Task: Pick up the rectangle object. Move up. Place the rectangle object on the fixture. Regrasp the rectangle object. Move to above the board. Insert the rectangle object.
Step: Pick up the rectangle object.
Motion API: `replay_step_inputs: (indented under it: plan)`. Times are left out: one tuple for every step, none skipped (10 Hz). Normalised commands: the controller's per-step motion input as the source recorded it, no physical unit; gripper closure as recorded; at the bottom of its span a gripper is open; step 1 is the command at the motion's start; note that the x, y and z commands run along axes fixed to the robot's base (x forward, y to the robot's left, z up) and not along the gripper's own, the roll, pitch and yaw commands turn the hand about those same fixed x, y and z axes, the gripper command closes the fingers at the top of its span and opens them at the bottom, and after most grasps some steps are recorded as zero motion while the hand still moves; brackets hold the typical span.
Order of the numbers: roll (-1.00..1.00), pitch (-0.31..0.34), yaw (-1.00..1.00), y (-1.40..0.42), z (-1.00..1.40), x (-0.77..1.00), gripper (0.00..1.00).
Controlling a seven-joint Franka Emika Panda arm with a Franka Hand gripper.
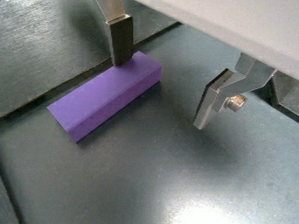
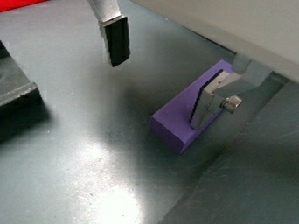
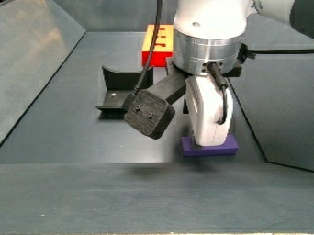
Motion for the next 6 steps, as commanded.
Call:
replay_step_inputs:
  plan:
    - [-0.13, 0.009, 0.0, 0.18, -0.16, 0.0, 0.0]
    - [0.05, 0.161, 0.03, 0.21, 0.0, 0.13, 0.0]
    - [0.08, 0.143, 0.0, 0.11, 0.09, 0.13, 0.0]
    - [0.0, 0.063, 0.0, 0.03, 0.0, 0.11, 0.0]
    - [-0.08, 0.0, -0.03, 0.02, -0.14, 0.0, 0.0]
    - [-0.16, -0.076, -0.04, 0.0, -0.34, 0.0, 0.0]
